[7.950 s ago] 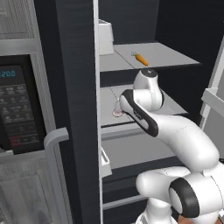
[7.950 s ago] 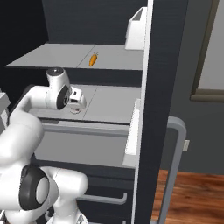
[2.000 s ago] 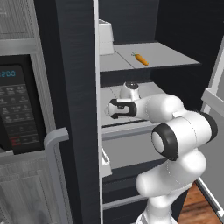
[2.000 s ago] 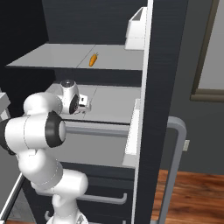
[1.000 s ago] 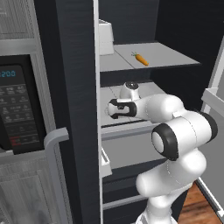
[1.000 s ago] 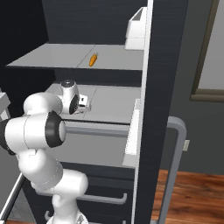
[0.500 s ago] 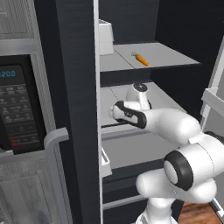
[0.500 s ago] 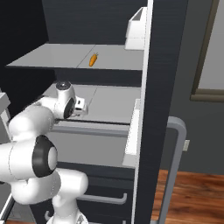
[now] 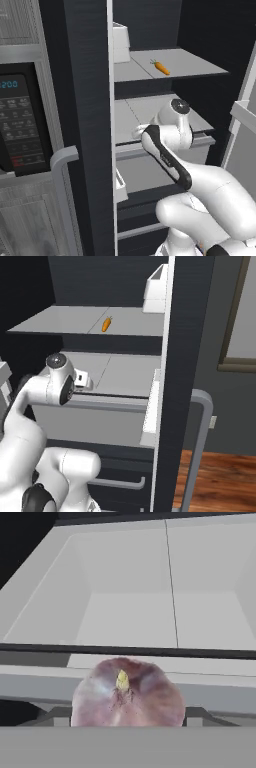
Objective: Retrieve the bottle and the shaker from the cabinet and place them next to the mixing bowl on the counter. Then add garlic from the fridge to the mixing bowl.
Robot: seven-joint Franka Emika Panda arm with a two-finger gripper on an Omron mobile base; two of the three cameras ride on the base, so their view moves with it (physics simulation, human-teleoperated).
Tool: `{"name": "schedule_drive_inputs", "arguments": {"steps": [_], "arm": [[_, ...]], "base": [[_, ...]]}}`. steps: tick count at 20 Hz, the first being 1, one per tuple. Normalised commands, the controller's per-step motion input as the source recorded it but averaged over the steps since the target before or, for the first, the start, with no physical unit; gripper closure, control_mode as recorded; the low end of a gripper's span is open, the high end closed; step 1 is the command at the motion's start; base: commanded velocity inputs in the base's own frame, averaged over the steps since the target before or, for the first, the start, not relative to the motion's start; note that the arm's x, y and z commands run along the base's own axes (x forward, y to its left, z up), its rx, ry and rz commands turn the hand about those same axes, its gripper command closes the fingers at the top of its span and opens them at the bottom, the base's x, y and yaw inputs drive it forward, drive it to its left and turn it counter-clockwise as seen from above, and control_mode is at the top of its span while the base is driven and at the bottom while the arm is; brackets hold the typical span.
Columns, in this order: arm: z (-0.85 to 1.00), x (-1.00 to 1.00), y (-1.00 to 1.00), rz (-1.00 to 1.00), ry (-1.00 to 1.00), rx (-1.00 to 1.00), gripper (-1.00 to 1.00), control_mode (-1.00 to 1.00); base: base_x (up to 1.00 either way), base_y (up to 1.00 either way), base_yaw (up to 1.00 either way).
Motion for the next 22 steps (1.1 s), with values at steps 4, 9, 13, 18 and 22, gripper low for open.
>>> {"name": "schedule_drive_inputs", "arguments": {"steps": [4, 9, 13, 18, 22], "arm": [[0.96, -0.80, 0.00, 0.00, 0.08, 0.00, 1.00, -1.00], [0.74, -0.99, -0.08, -0.01, 0.09, 0.00, 1.00, -1.00], [0.47, -1.00, -0.23, -0.10, 0.03, 0.00, 1.00, -1.00], [0.52, -0.72, -0.27, -0.15, 0.00, -0.01, 1.00, -1.00], [0.36, -0.53, -0.09, -0.07, 0.00, 0.00, 1.00, -1.00]], "base": [[0.00, 0.00, 0.00], [0.00, 0.00, 0.00], [0.00, 0.00, 0.00], [0.00, 0.00, 0.00], [0.00, 0.00, 0.00]]}}
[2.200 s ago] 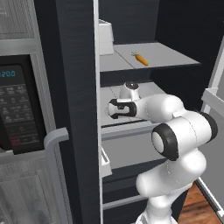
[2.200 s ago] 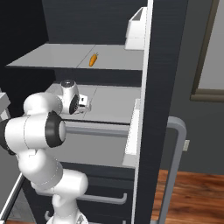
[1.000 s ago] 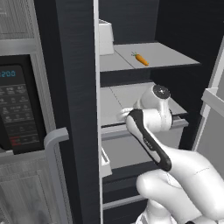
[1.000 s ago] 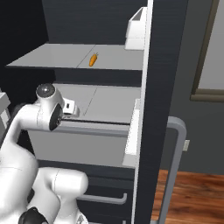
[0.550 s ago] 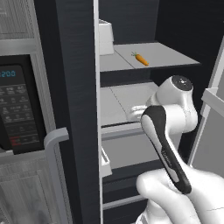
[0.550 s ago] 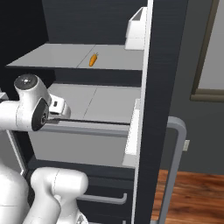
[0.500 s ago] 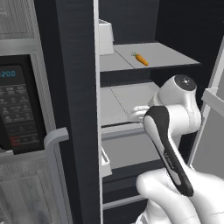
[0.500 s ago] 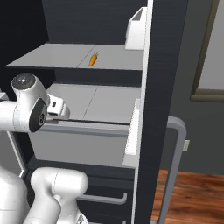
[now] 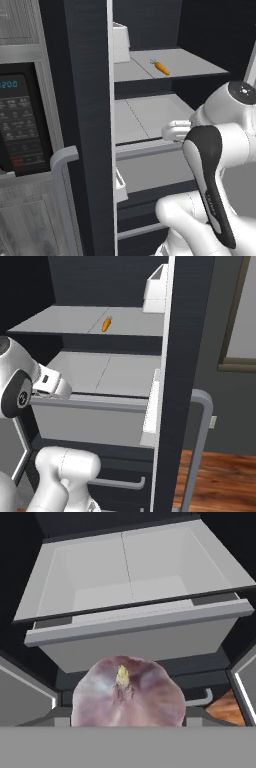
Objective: Retrieve the bottle and the shaker from the cabinet and place them next to the mixing bowl on the counter. Then add garlic from the fridge to the mixing bowl.
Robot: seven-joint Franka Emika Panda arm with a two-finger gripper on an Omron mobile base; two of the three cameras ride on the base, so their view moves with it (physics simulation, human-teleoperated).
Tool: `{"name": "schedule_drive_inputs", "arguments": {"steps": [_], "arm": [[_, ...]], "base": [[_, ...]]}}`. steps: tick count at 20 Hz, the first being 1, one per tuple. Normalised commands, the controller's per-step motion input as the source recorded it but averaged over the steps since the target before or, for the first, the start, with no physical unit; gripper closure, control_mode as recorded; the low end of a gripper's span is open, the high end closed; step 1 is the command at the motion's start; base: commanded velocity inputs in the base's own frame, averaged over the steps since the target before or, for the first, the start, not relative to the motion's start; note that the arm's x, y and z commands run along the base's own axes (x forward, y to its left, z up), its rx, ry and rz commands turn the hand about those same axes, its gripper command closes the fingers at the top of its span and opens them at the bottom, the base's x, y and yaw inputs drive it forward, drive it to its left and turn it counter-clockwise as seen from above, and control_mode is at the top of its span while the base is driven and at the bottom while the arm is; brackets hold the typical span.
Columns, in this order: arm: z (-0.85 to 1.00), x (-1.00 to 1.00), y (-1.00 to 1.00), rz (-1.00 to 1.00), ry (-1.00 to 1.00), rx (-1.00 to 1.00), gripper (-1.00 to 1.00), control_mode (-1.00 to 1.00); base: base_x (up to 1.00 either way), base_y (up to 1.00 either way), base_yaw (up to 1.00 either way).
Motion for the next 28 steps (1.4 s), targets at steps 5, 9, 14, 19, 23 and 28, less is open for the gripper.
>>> {"name": "schedule_drive_inputs", "arguments": {"steps": [5, 9, 14, 19, 23, 28], "arm": [[0.36, -0.45, 0.00, 0.02, 0.00, 0.00, 1.00, -1.00], [0.17, -0.23, 0.00, 0.03, -0.02, 0.00, 1.00, -1.00], [0.00, 0.00, 0.00, 0.00, 0.00, 0.00, 1.00, -1.00], [0.00, 0.00, 0.00, 0.00, 0.00, 0.00, 1.00, -1.00], [0.00, 0.00, 0.00, 0.00, 0.00, 0.00, 1.00, -1.00], [0.00, 0.00, 0.00, 0.00, 0.00, 0.00, 1.00, 1.00]], "base": [[0.00, 0.00, 0.00], [0.00, 0.00, 0.00], [0.00, 0.00, 0.00], [0.00, 0.00, 0.00], [0.00, 0.00, 0.00], [-0.74, 0.00, 0.00]]}}
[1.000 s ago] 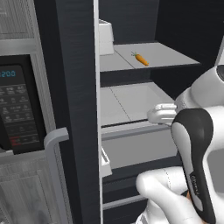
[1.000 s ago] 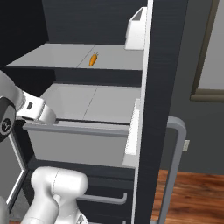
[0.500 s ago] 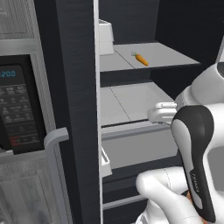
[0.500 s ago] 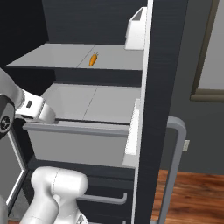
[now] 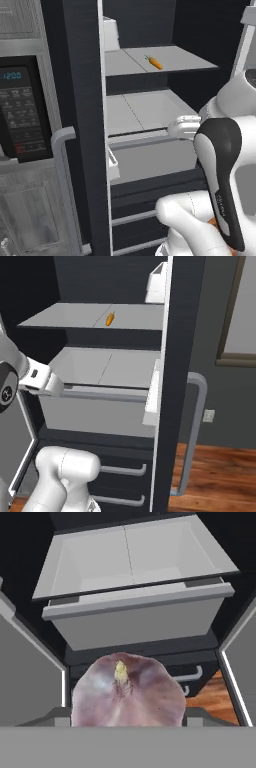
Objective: Retrieve the bottle and the shaker from the cabinet and place them next to the mixing bowl on the counter. Then add garlic from the fridge to the mixing bowl.
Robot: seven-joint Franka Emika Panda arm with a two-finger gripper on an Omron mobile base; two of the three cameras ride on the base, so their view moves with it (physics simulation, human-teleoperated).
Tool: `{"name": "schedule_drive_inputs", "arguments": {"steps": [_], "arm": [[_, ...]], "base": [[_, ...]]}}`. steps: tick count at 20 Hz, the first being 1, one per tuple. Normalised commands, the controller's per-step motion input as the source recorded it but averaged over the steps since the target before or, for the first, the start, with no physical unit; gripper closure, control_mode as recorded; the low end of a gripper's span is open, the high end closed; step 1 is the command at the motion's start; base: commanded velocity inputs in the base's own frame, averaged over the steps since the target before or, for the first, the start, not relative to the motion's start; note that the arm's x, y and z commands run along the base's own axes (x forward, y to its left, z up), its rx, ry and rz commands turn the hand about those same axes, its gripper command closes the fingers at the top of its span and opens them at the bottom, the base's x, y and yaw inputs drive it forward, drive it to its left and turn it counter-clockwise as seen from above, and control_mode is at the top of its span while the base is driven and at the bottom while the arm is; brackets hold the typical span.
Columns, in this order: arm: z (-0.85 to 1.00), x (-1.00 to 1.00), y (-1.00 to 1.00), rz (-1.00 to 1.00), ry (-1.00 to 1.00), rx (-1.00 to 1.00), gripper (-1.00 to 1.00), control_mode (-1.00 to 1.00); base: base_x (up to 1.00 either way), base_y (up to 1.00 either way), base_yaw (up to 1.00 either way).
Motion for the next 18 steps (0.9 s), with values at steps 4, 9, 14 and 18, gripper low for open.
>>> {"name": "schedule_drive_inputs", "arguments": {"steps": [4, 9, 14, 18], "arm": [[0.00, 0.00, 0.00, 0.00, 0.00, 0.00, 1.00, 1.00], [0.00, 0.00, 0.00, 0.00, 0.00, 0.00, 1.00, 1.00], [0.00, 0.00, 0.00, 0.00, 0.00, 0.00, 1.00, 1.00], [0.00, 0.00, 0.00, 0.00, 0.00, 0.00, 1.00, 1.00]], "base": [[-1.00, 0.00, 0.00], [-1.00, -0.16, -0.04], [-0.36, -0.52, -0.47], [0.00, -0.39, -0.76]]}}
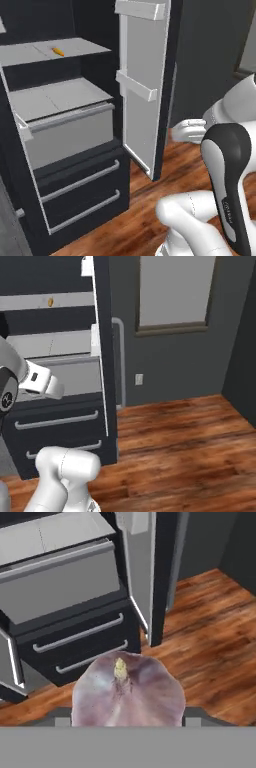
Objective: Retrieve the bottle and the shaker from the cabinet and place them next to the mixing bowl on the counter. Then add garlic from the fridge to the mixing bowl.
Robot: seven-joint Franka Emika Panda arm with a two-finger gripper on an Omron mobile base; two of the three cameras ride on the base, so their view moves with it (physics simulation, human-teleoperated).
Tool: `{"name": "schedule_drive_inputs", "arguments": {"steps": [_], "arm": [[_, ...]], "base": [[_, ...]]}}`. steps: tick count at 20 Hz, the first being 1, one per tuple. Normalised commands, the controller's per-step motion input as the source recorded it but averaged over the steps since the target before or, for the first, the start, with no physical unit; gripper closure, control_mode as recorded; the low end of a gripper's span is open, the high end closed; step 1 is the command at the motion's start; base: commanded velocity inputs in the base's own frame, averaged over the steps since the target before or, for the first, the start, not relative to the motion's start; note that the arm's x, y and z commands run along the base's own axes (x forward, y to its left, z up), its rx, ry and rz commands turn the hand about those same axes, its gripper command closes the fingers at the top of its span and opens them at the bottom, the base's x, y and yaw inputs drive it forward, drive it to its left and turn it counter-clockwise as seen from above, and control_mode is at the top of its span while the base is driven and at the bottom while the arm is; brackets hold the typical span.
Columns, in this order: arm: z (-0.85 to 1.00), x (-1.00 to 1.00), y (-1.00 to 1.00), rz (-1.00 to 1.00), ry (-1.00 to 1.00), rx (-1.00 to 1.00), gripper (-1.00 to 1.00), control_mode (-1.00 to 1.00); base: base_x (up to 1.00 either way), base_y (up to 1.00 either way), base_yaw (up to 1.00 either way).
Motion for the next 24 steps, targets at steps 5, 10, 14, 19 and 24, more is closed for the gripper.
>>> {"name": "schedule_drive_inputs", "arguments": {"steps": [5, 10, 14, 19, 24], "arm": [[0.00, 0.00, 0.00, 0.00, 0.00, 0.00, 1.00, 1.00], [0.00, 0.00, 0.00, 0.00, 0.00, 0.00, 1.00, 1.00], [0.00, 0.00, 0.00, 0.00, 0.00, 0.00, 1.00, 1.00], [0.00, 0.00, 0.00, 0.00, 0.00, 0.00, 1.00, 1.00], [0.00, 0.00, 0.00, 0.00, 0.00, 0.00, 1.00, 1.00]], "base": [[0.18, -0.34, -0.80], [0.35, -0.43, -0.63], [0.39, -0.84, -0.51], [0.25, -1.00, -0.41], [0.00, -1.00, -0.09]]}}
